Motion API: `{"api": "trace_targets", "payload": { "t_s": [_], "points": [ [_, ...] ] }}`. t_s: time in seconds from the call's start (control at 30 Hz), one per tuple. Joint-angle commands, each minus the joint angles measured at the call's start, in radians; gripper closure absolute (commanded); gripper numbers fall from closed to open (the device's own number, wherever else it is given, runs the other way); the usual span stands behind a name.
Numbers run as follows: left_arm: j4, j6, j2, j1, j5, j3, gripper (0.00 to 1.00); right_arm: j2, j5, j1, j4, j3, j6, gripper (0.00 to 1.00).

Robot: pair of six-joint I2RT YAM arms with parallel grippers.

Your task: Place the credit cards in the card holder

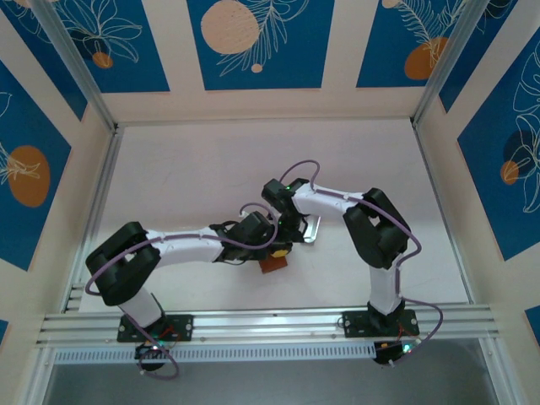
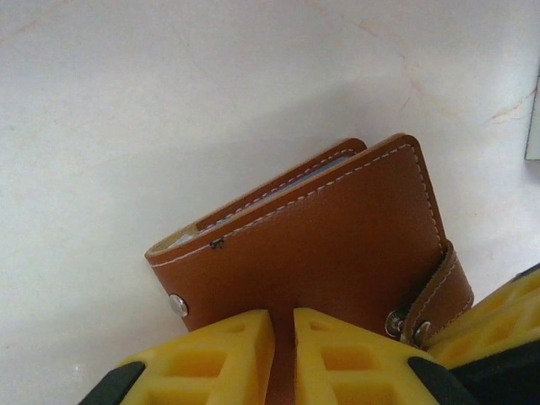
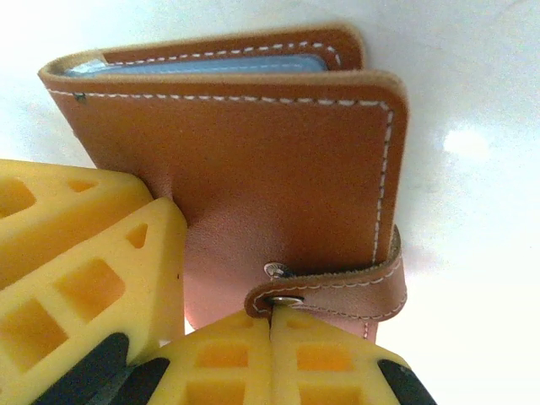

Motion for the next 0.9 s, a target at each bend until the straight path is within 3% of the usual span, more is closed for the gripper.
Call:
{"api": "trace_targets", "payload": {
  "t_s": [0.0,0.43,0.87],
  "points": [
    [0.024,0.007,0.028,-0.017,0.008,-0.022,0.83,0.042,-0.045,0.042,0.147,-0.069,0.007,1.0],
    [0.045,0.001,0.044,-0.031,-0.004,-0.025,0.83,-0.009,-0.274,-0.073,0.217,-0.124,-0.017,1.0],
    [0.054,0.005,0.051,-0.032,-0.001,-0.028,0.83,-0.082,-0.261,-0.123,0.174,-0.134,-0.025,1.0]
  ]
}}
